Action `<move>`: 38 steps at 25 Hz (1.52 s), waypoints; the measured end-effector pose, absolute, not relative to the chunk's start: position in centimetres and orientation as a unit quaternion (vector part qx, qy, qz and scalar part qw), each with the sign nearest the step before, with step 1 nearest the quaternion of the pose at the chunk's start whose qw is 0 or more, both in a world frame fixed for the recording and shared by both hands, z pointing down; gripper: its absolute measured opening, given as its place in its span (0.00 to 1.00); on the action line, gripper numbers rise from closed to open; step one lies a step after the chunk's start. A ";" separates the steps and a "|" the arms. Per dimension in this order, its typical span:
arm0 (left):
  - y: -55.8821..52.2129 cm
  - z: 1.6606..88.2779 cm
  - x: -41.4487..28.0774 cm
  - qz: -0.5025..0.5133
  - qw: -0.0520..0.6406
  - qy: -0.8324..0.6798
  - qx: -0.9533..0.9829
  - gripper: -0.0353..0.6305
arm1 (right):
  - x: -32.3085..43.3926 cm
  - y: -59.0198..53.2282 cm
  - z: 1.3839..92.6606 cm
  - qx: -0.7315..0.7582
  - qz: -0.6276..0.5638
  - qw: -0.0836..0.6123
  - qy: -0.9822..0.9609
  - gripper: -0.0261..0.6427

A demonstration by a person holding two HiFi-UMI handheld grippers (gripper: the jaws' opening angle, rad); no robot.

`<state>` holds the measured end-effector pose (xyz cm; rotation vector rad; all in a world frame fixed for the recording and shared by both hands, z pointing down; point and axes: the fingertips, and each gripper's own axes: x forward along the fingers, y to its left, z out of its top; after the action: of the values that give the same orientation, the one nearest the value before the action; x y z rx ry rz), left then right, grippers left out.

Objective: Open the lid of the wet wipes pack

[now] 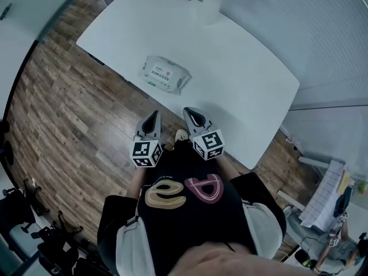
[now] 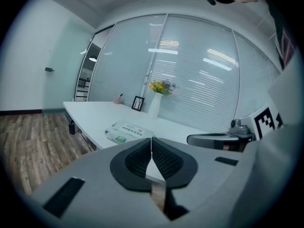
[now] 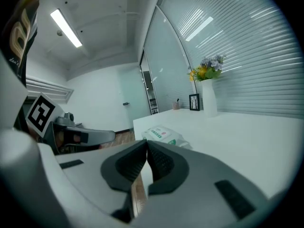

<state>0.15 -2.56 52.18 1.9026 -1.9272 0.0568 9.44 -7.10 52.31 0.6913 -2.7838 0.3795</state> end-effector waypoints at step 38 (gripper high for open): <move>-11.5 52.4 -9.0 0.046 0.202 -0.688 0.695 0.08 | 3.1 -13.8 52.1 0.261 0.096 0.160 -0.947 0.06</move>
<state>-9.04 -11.47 52.38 1.9420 -1.9225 0.1275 3.11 -13.81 52.07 0.7444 -2.7065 0.2746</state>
